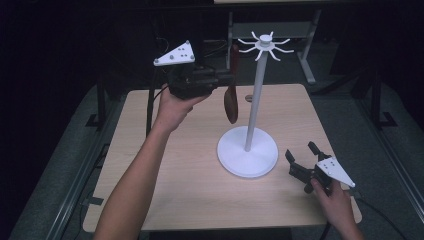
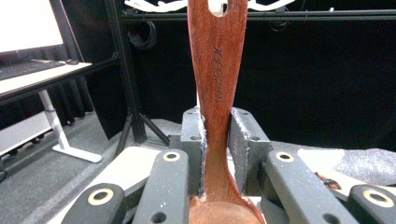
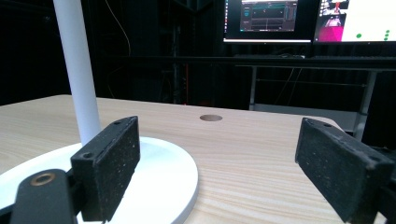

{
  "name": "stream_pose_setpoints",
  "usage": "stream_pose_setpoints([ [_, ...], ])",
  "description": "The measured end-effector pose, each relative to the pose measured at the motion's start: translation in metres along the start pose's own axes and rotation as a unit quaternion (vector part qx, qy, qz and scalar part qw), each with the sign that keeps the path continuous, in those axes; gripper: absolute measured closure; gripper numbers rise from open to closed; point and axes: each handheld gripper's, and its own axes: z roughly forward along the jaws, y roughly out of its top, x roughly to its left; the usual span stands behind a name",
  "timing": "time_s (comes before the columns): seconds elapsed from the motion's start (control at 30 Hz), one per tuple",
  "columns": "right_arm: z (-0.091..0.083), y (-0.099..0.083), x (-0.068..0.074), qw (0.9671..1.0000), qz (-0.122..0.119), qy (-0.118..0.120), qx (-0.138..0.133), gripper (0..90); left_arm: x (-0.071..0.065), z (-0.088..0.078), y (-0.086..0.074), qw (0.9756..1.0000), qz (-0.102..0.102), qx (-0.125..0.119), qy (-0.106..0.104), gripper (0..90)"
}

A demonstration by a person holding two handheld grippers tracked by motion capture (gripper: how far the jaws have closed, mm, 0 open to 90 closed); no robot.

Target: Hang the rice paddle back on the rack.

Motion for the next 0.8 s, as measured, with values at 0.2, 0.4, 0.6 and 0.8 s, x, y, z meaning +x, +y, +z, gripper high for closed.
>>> stream_pose_setpoints([
  [0.2, 0.000, 0.000, 0.000, 1.0000, 0.000, 0.000, 0.000, 13.5, 0.001, 0.006, 0.001, 1.0000, -0.001, 0.000, -0.002, 76.4],
  [0.4, 0.000, 0.000, 0.000, 1.0000, -0.001, 0.000, 0.000, 13.5, 0.001, 0.014, 0.002, 1.0000, -0.002, 0.001, -0.004, 76.3],
  [0.6, 0.000, 0.000, 0.000, 1.0000, -0.002, 0.001, 0.000, 13.5, 0.000, 0.023, 0.001, 0.9999, -0.004, 0.006, -0.010, 76.3],
  [0.8, 0.000, 0.000, 0.000, 1.0000, -0.002, 0.001, 0.001, 13.5, 0.002, 0.027, 0.000, 0.9999, -0.010, 0.002, -0.011, 76.2],
])
